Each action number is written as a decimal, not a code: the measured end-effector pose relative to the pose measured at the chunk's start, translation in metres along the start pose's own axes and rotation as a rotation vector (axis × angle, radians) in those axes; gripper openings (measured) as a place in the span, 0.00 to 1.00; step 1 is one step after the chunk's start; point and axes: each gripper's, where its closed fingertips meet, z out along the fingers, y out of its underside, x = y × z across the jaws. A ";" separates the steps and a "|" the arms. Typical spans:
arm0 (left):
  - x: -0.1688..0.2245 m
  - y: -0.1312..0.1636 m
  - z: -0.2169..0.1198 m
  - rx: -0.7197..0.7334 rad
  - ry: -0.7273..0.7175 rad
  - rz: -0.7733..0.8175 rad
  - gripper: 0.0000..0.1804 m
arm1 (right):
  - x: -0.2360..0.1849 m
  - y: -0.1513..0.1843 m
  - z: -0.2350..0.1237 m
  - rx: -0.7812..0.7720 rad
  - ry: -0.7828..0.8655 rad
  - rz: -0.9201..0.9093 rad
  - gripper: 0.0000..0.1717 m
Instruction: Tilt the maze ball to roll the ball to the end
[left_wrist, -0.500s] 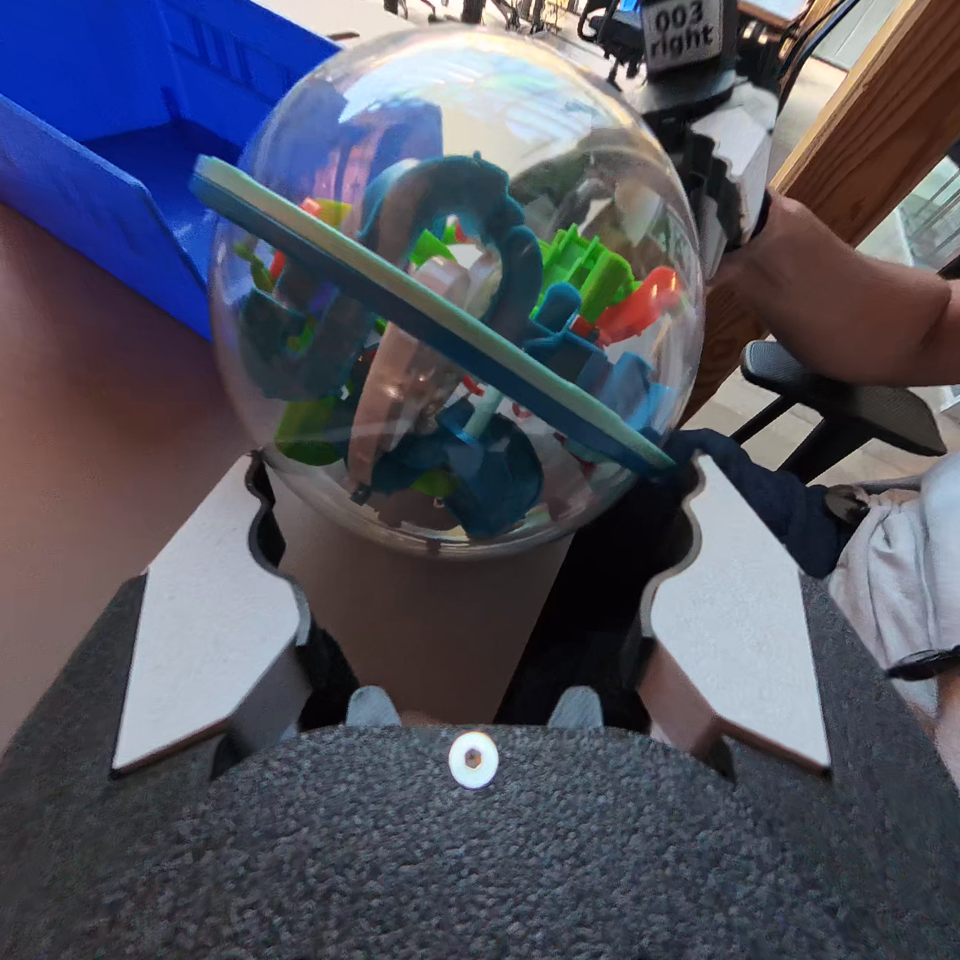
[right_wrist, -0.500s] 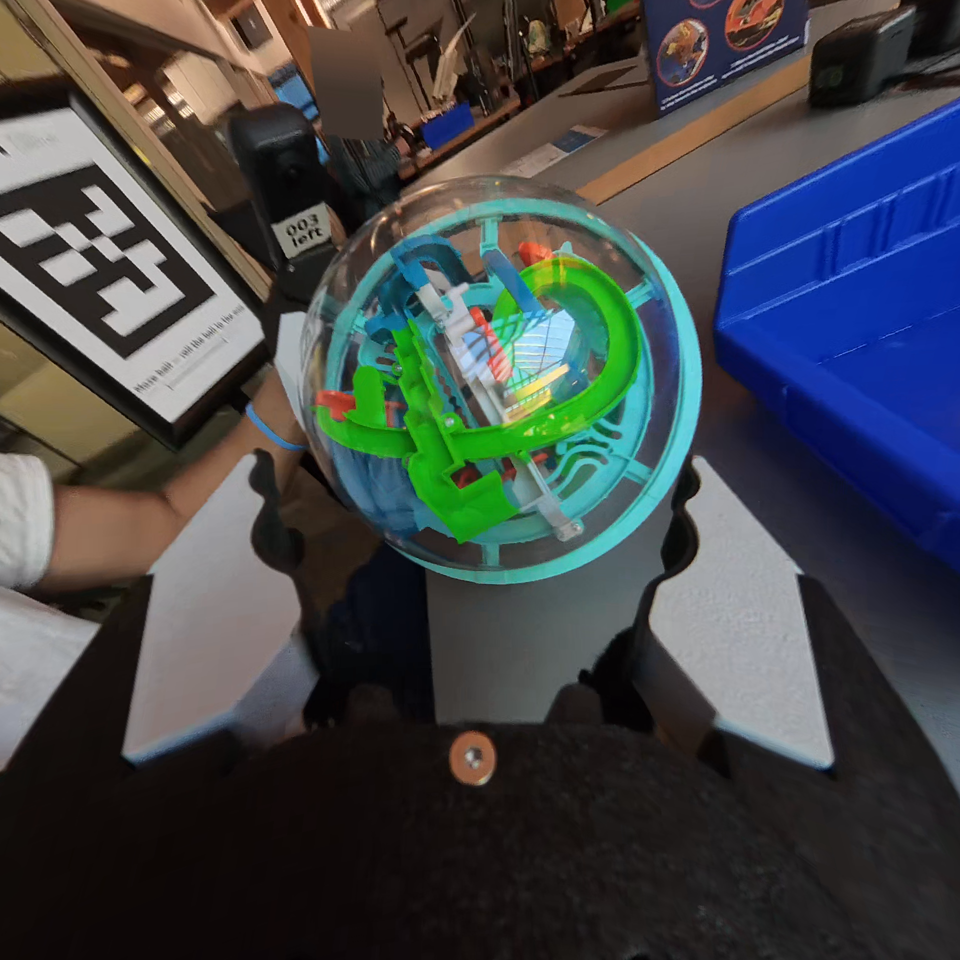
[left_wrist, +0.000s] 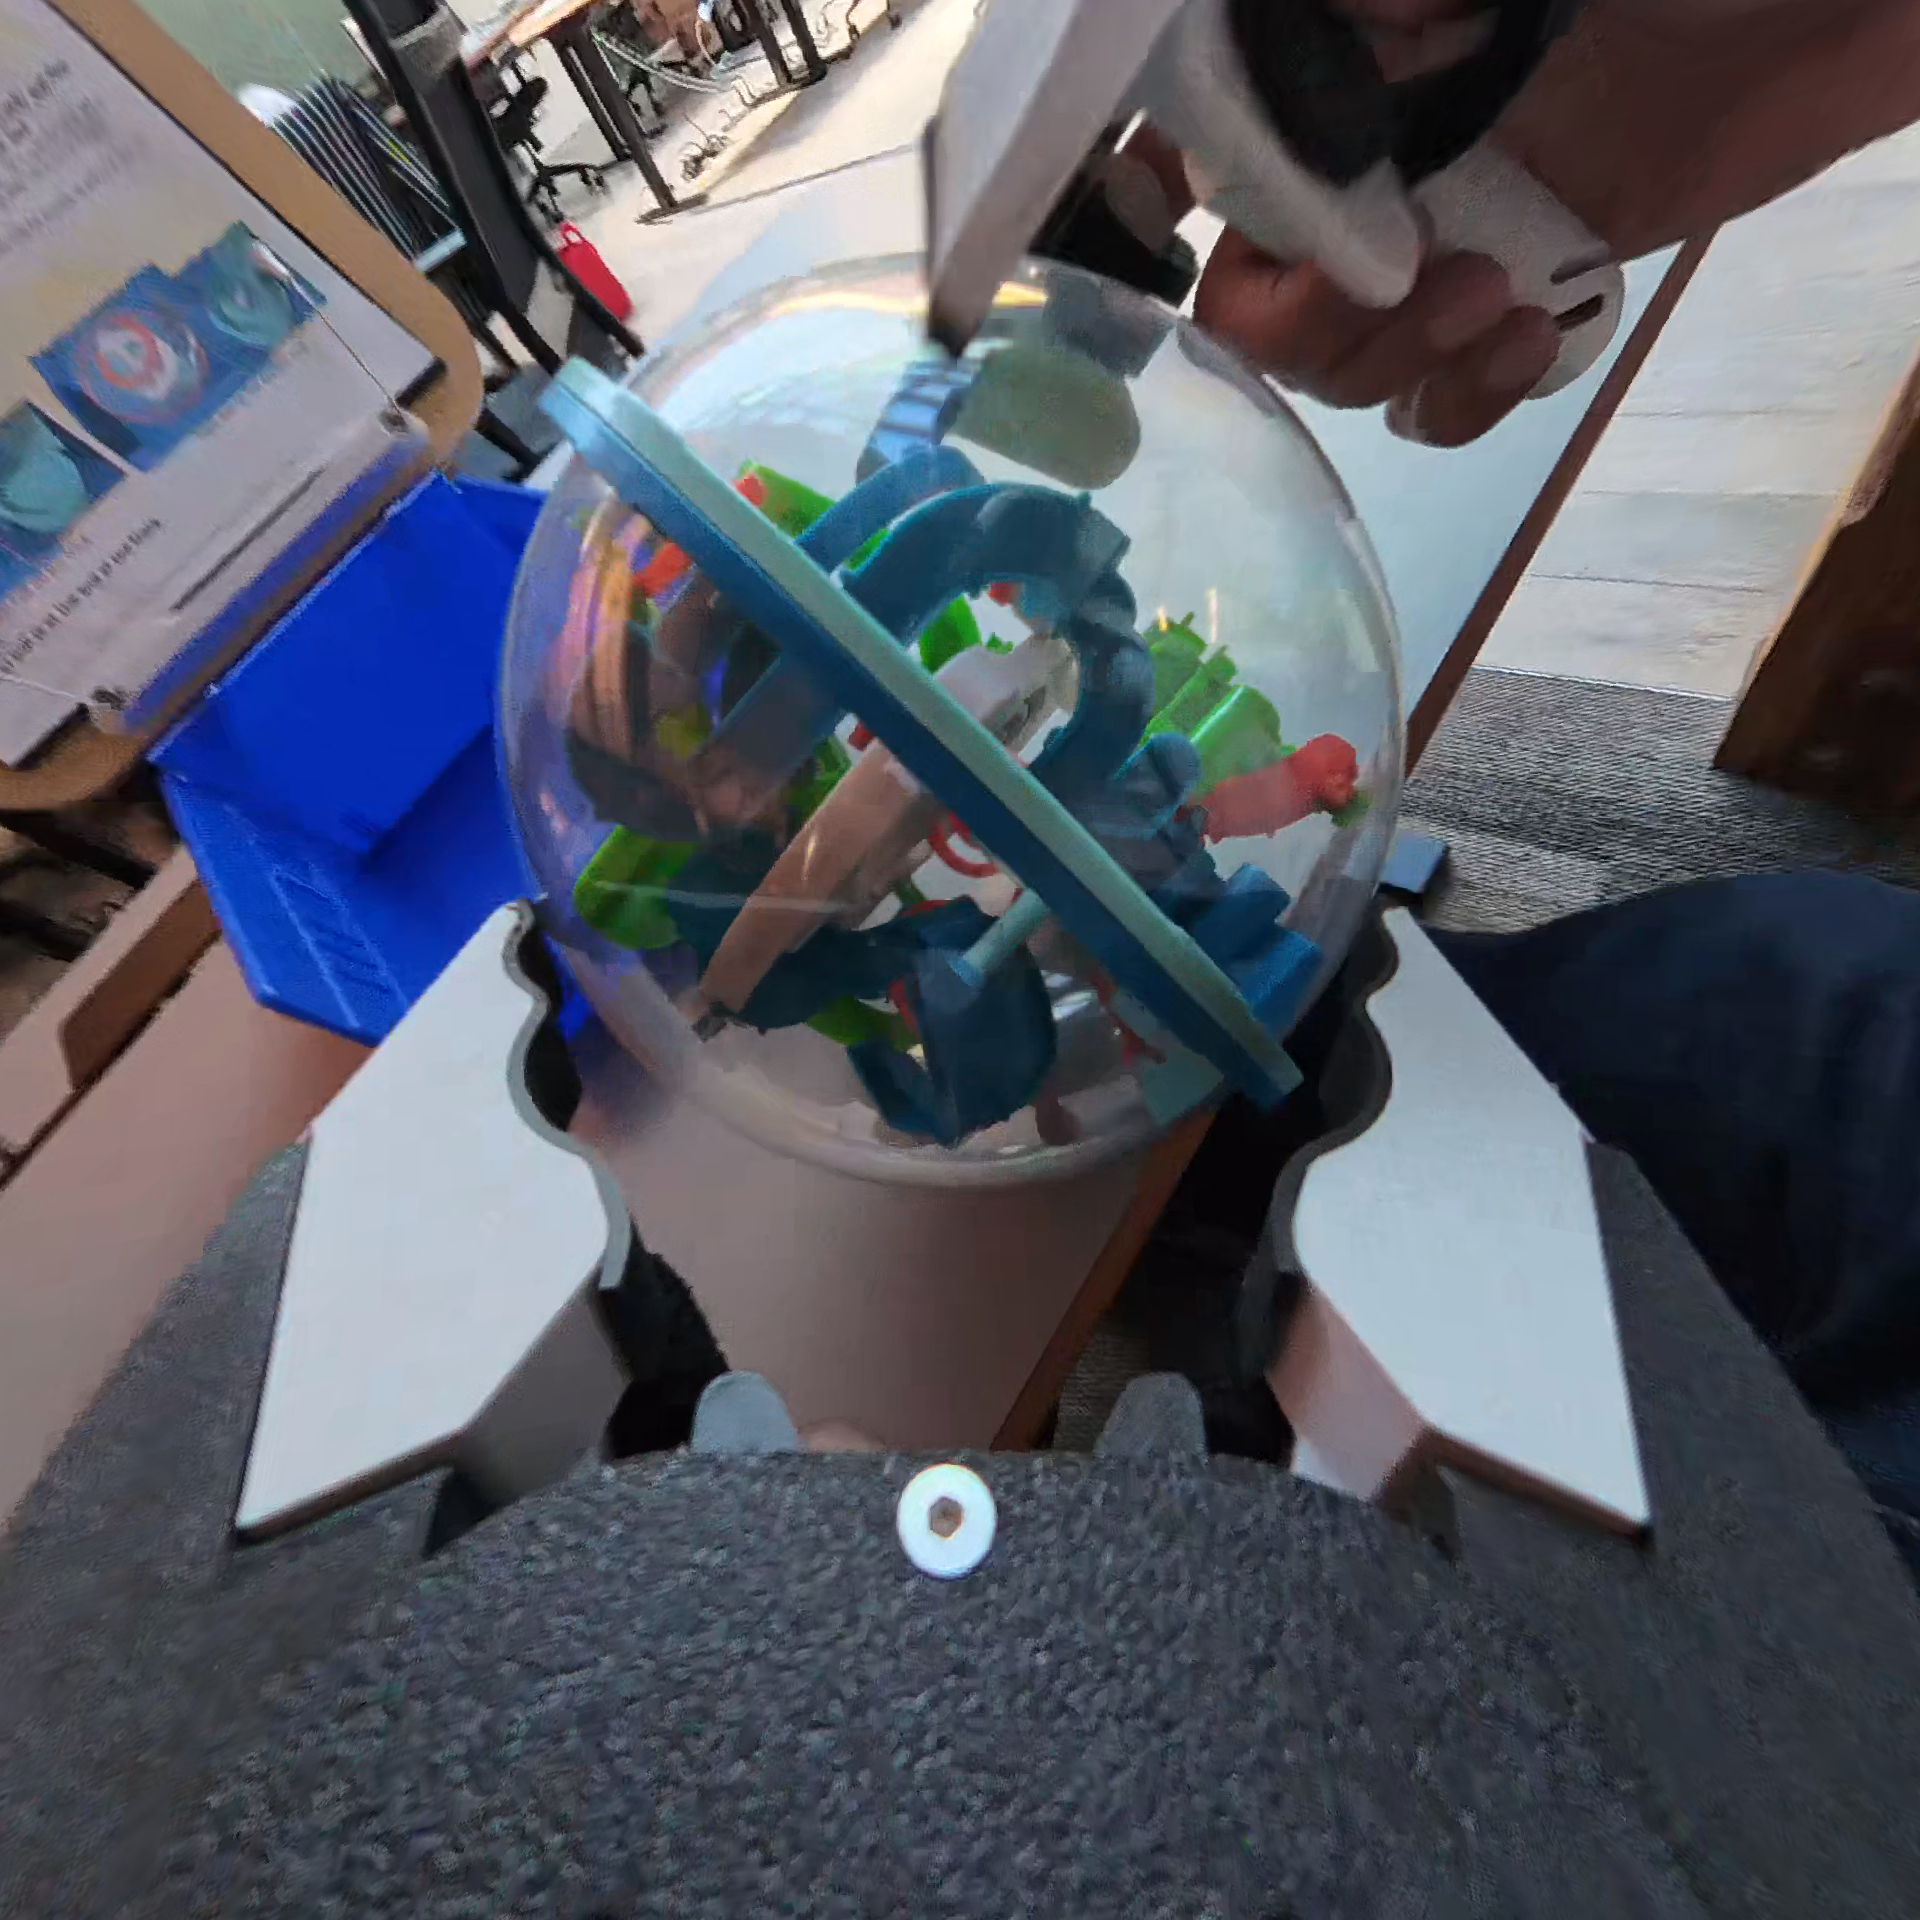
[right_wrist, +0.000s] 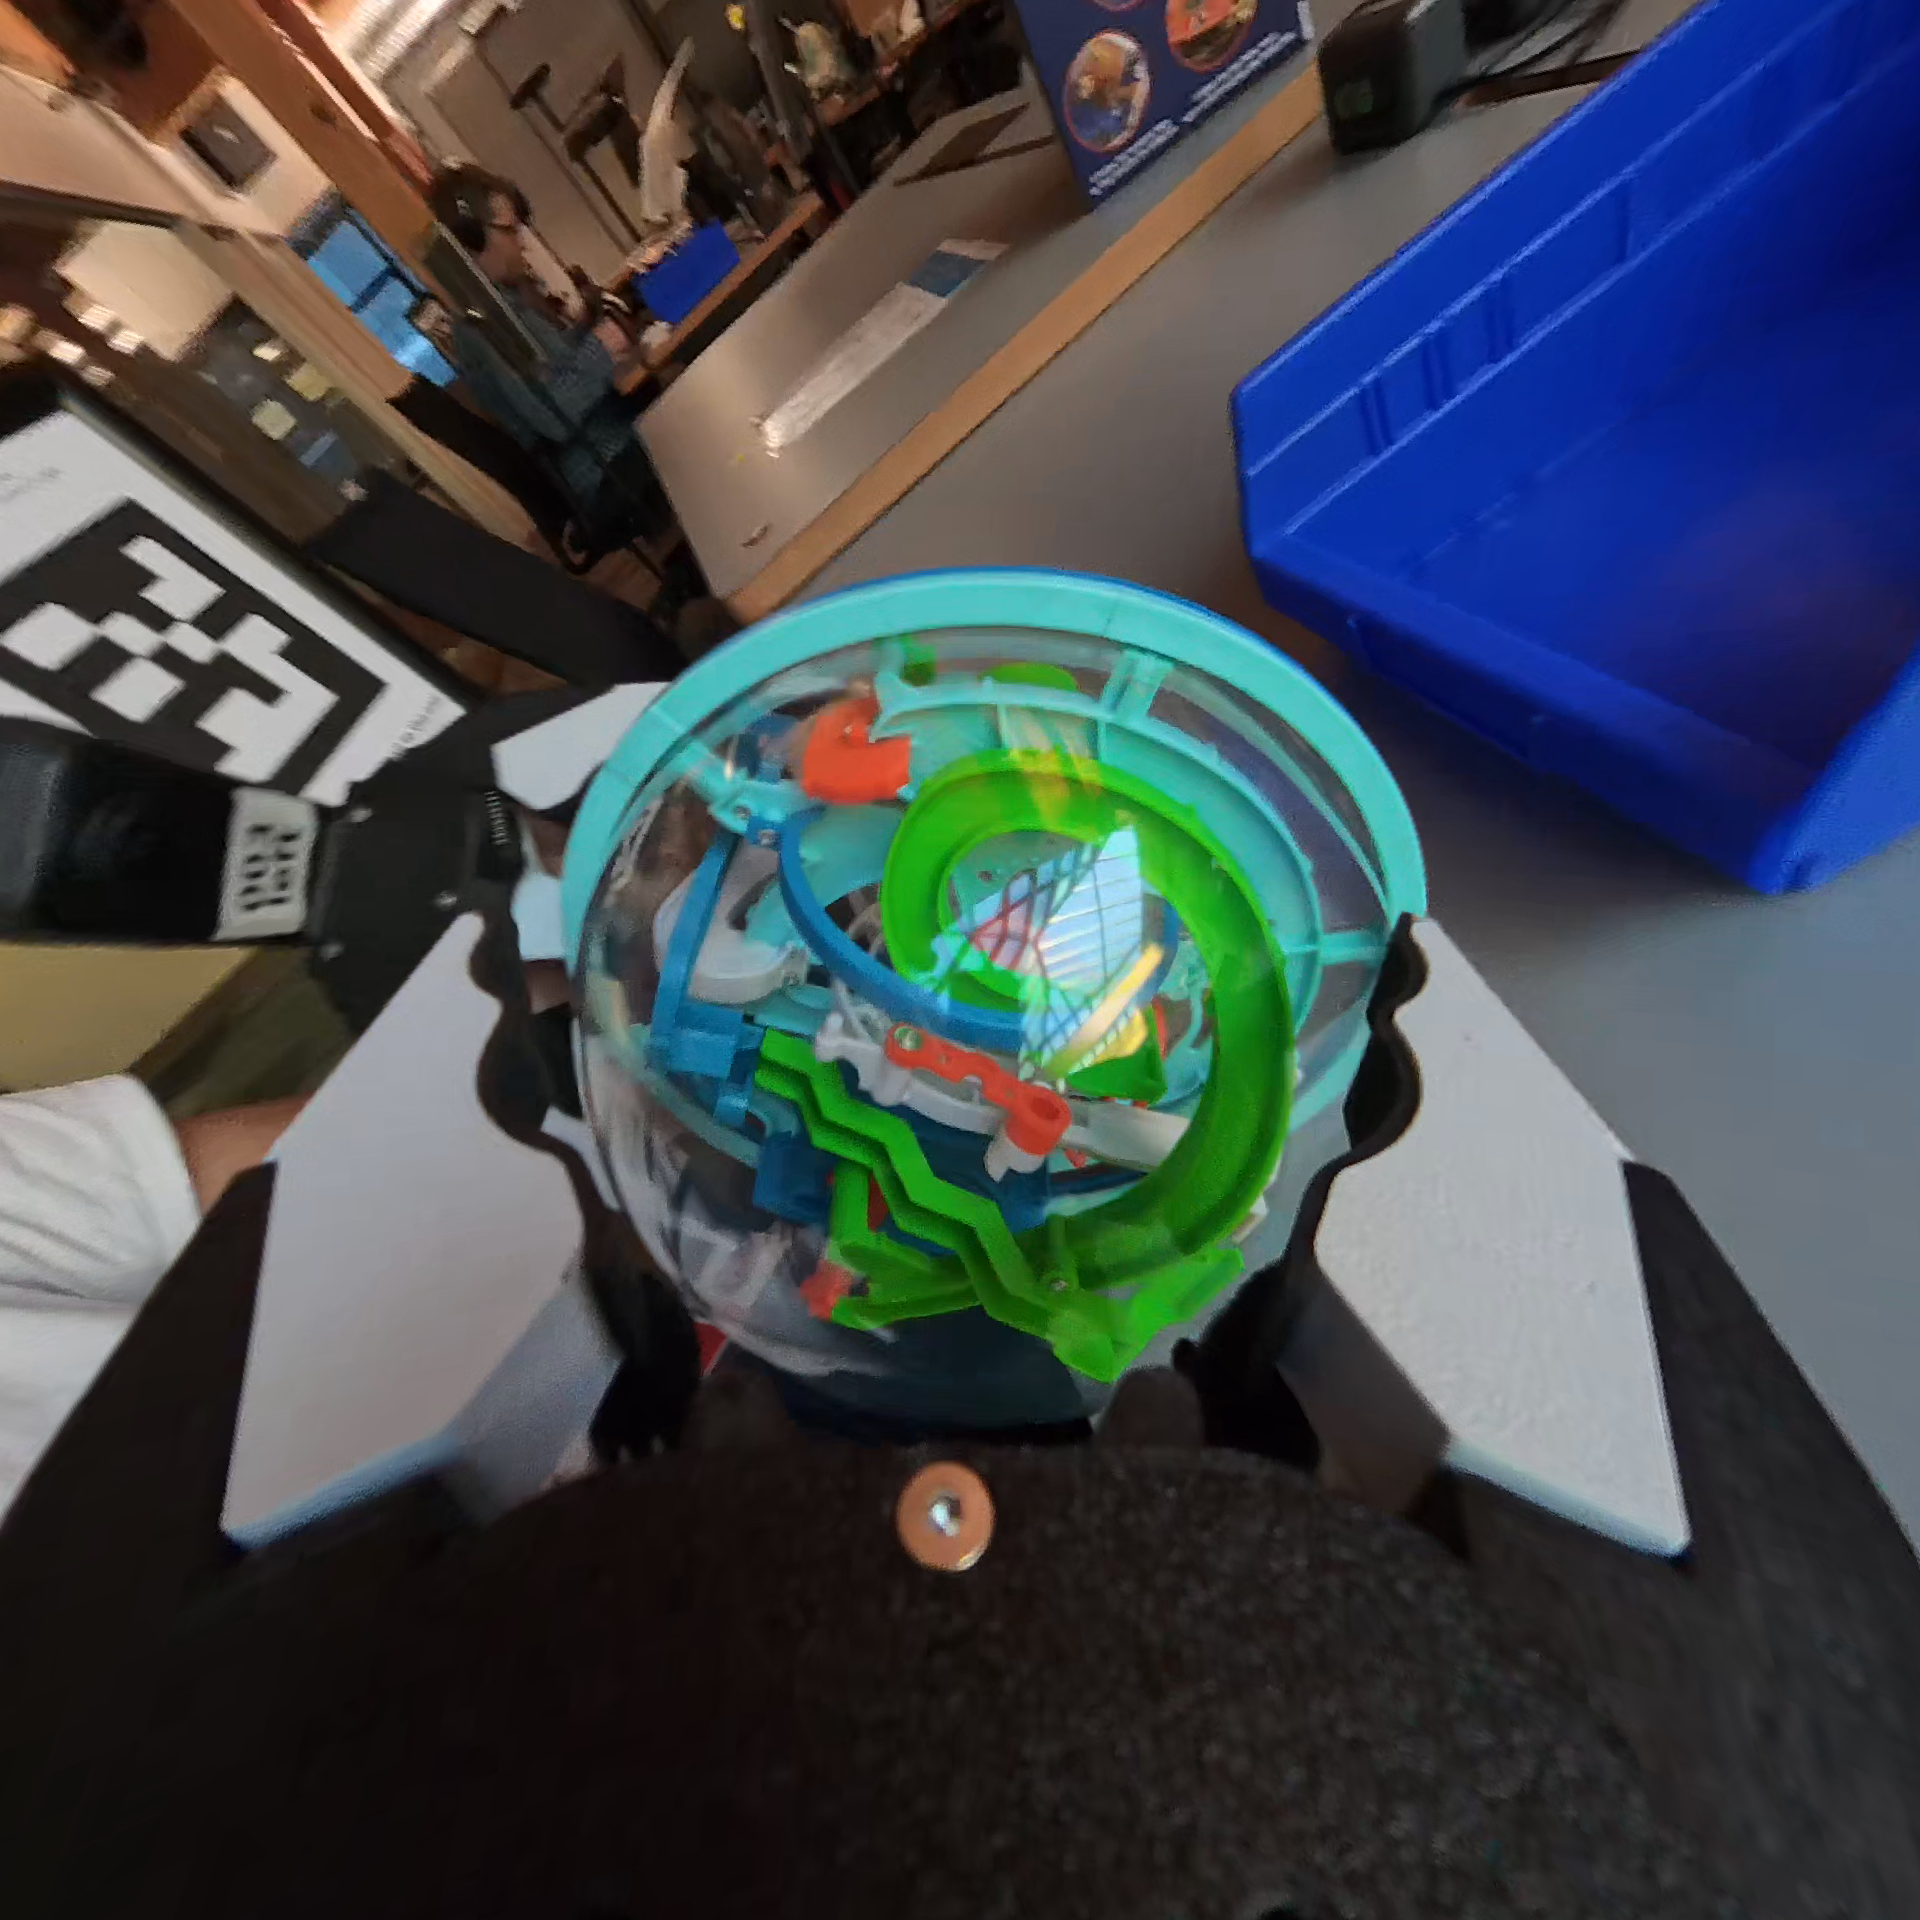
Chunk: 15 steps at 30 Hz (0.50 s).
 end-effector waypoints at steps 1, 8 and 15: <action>0.007 -0.007 0.005 0.007 -0.026 0.026 0.80 | 0.006 0.004 -0.004 -0.024 0.067 -0.020 0.89; 0.026 -0.030 -0.005 0.183 0.108 -0.085 0.78 | 0.017 0.009 -0.025 -0.030 -0.121 -0.068 0.90; 0.006 0.007 0.015 0.215 0.501 -0.502 0.87 | 0.042 0.019 -0.033 0.059 -0.365 -0.011 0.90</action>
